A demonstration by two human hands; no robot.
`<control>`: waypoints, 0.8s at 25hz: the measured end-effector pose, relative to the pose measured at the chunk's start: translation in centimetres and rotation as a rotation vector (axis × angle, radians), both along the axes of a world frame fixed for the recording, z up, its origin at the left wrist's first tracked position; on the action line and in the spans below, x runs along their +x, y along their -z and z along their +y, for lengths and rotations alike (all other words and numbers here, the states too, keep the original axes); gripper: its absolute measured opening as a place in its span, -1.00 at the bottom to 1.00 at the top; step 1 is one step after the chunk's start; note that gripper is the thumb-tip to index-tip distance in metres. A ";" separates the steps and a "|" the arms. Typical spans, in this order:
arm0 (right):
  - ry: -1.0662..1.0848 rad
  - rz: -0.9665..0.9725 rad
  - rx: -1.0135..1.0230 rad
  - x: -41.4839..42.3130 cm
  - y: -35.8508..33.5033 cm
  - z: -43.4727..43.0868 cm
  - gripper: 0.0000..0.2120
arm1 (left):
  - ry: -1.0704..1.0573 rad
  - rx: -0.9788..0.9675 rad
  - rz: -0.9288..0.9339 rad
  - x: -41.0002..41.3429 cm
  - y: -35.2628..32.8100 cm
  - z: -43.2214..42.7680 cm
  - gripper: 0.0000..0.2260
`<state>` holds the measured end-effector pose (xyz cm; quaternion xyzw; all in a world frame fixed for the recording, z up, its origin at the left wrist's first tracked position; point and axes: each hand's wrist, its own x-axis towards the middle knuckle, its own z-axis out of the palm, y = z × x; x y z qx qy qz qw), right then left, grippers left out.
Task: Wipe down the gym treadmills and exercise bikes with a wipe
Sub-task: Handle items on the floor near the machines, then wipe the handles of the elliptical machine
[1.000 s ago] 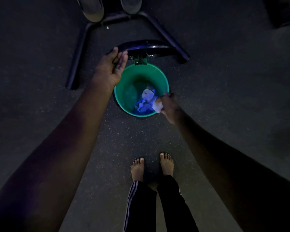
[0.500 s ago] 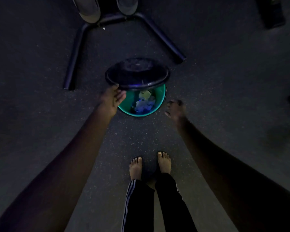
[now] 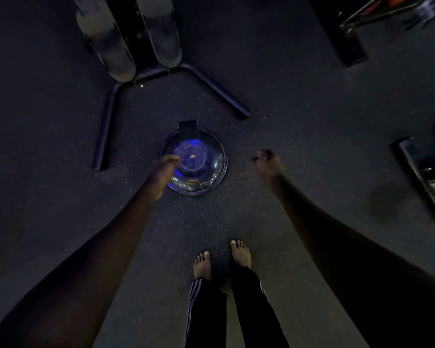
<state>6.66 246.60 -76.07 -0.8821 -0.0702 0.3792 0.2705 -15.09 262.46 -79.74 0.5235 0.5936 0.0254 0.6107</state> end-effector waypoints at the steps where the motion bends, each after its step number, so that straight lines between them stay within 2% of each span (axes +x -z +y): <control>1: -0.041 0.005 -0.010 0.8 -1.8 0.1 -0.58 | 0.065 0.066 -0.004 0.7 -1.8 0.8 -0.76; 6: -0.114 0.021 -0.022 4.5 -13.2 -1.0 -0.38 | 0.404 0.286 -0.060 4.9 -13.5 2.4 -0.66; 9: -0.158 -0.046 0.002 6.8 -19.4 -2.5 -0.36 | 0.523 0.369 -0.086 7.4 -19.7 3.1 -0.64; 16: -0.048 -0.193 0.122 14.6 -34.5 -9.2 -0.35 | 0.732 0.543 -0.132 17.3 -35.8 1.0 -0.64; 20: 0.031 -0.300 0.165 19.0 -42.2 -14.3 -0.43 | 0.831 0.669 -0.152 23.7 -44.4 -2.4 -0.64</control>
